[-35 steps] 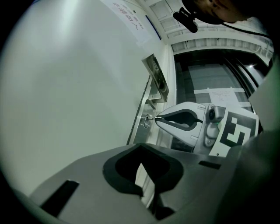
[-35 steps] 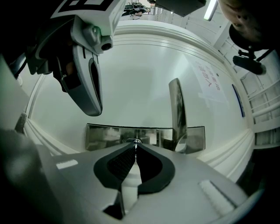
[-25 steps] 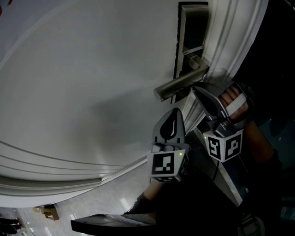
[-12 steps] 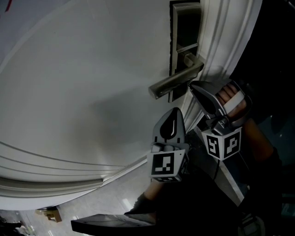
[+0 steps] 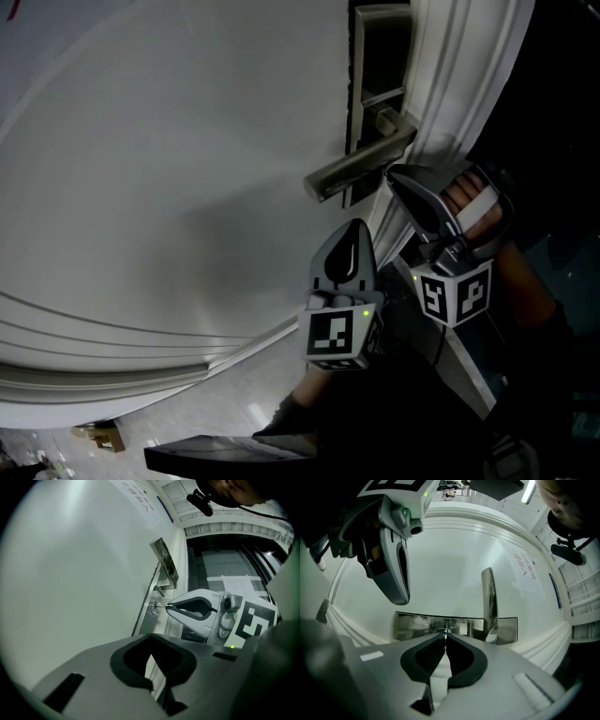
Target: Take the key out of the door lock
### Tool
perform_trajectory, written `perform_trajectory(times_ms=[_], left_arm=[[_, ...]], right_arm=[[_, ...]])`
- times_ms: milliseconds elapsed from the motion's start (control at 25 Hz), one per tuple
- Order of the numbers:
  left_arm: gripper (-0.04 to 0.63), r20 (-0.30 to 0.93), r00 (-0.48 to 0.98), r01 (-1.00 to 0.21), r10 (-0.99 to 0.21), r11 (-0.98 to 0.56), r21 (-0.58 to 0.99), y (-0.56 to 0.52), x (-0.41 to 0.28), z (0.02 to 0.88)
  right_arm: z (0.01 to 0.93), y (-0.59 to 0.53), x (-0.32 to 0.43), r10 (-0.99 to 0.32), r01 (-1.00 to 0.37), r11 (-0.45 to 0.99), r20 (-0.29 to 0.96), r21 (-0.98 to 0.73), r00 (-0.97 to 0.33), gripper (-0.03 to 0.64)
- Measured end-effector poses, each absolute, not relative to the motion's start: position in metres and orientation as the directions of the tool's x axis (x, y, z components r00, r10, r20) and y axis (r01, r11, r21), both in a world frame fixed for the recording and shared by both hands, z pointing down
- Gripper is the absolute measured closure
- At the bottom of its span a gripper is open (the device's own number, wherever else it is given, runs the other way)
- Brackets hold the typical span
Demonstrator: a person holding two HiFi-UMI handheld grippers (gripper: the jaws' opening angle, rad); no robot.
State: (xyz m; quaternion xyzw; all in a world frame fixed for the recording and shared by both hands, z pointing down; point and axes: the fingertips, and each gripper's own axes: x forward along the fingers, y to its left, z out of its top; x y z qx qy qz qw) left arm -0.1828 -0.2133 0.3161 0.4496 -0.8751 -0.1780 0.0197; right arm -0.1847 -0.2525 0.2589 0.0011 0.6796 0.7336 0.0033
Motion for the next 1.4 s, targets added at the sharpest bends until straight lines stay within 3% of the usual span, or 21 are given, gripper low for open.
perform_trajectory(times_ms=[1400], left_arm=[[0.595, -0.133, -0.588, -0.787, -0.798, 0.526, 0.322, -0.2158, -0.1835, 0.316]], right_arm=[[0.2587, -0.2515, -0.1808, 0.004, -0.006, -0.08, -0.006, 0.997, -1.0, 0.604]])
